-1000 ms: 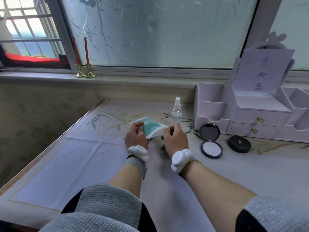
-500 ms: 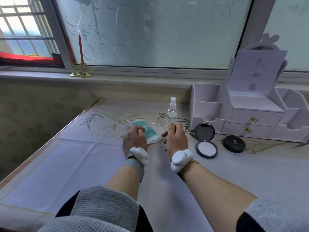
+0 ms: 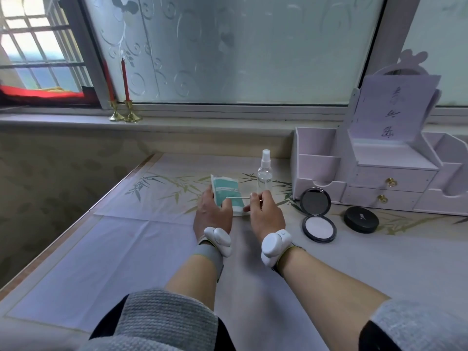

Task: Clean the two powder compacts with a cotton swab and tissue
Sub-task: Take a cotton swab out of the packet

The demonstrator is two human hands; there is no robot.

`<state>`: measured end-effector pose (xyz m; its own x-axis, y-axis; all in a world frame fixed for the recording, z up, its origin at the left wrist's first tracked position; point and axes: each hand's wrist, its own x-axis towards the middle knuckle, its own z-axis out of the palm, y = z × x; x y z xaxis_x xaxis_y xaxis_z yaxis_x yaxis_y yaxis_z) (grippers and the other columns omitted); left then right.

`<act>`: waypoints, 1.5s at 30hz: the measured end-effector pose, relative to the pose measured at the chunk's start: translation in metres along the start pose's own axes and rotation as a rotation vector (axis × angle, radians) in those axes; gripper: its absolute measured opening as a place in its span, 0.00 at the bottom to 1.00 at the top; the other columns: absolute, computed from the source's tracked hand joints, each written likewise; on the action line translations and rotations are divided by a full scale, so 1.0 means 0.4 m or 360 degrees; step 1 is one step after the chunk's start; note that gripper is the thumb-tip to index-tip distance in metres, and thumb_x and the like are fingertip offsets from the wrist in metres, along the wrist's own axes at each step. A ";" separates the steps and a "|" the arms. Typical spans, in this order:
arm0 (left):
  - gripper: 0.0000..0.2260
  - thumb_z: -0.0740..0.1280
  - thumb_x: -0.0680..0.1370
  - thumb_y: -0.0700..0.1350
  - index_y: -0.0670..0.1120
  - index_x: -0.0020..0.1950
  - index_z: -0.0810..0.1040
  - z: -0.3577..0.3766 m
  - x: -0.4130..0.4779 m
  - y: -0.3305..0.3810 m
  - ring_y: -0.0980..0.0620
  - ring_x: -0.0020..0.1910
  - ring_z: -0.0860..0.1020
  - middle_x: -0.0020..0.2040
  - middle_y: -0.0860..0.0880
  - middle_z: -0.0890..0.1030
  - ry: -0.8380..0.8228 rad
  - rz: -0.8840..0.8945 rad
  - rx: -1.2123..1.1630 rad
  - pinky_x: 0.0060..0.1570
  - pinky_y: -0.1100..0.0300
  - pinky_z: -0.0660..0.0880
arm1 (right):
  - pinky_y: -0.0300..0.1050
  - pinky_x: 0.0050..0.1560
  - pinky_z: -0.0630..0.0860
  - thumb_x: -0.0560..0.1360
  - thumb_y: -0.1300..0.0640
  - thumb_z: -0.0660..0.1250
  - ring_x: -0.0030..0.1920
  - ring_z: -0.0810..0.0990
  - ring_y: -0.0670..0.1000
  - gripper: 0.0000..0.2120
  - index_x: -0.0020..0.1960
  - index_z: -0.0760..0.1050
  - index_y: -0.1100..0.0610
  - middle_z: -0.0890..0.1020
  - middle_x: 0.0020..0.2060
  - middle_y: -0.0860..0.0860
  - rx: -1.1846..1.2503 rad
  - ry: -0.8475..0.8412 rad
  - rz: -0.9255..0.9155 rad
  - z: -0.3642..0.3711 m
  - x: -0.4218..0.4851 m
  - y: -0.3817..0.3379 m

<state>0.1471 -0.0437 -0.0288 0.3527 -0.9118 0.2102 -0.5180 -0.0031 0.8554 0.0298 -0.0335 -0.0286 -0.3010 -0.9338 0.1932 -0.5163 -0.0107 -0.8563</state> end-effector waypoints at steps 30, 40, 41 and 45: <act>0.15 0.66 0.78 0.42 0.60 0.57 0.84 0.012 -0.022 -0.011 0.49 0.57 0.75 0.54 0.55 0.79 -0.0338 0.0640 0.0767 0.56 0.57 0.66 | 0.59 0.41 0.82 0.72 0.46 0.62 0.35 0.84 0.54 0.04 0.42 0.70 0.46 0.84 0.37 0.47 0.0436 0.0038 0.0174 -0.024 -0.006 0.002; 0.14 0.61 0.81 0.46 0.58 0.59 0.83 0.019 -0.031 0.013 0.49 0.60 0.74 0.57 0.52 0.78 -0.0391 0.0715 0.0831 0.55 0.57 0.72 | 0.53 0.35 0.82 0.75 0.52 0.64 0.27 0.80 0.52 0.04 0.42 0.71 0.49 0.84 0.32 0.50 0.0397 0.0073 0.0184 -0.039 0.003 0.025; 0.13 0.61 0.81 0.47 0.58 0.59 0.83 0.020 -0.033 0.014 0.49 0.60 0.74 0.57 0.52 0.78 -0.0377 0.0708 0.0848 0.55 0.57 0.72 | 0.52 0.34 0.81 0.75 0.52 0.64 0.27 0.80 0.52 0.04 0.42 0.71 0.49 0.84 0.32 0.50 0.0402 0.0080 0.0184 -0.039 0.003 0.023; 0.13 0.60 0.81 0.50 0.56 0.58 0.82 0.018 -0.040 0.020 0.50 0.60 0.74 0.57 0.52 0.77 -0.0316 0.0766 0.0941 0.51 0.57 0.72 | 0.46 0.28 0.76 0.76 0.53 0.64 0.25 0.78 0.53 0.05 0.42 0.72 0.50 0.83 0.32 0.53 0.0493 0.0077 0.0198 -0.033 0.007 0.016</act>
<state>0.1318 -0.0322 -0.0288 -0.1323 -0.9245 0.3576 -0.9267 0.2434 0.2863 0.0150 -0.0313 -0.0273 -0.3882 -0.9168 0.0943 -0.2074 -0.0128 -0.9782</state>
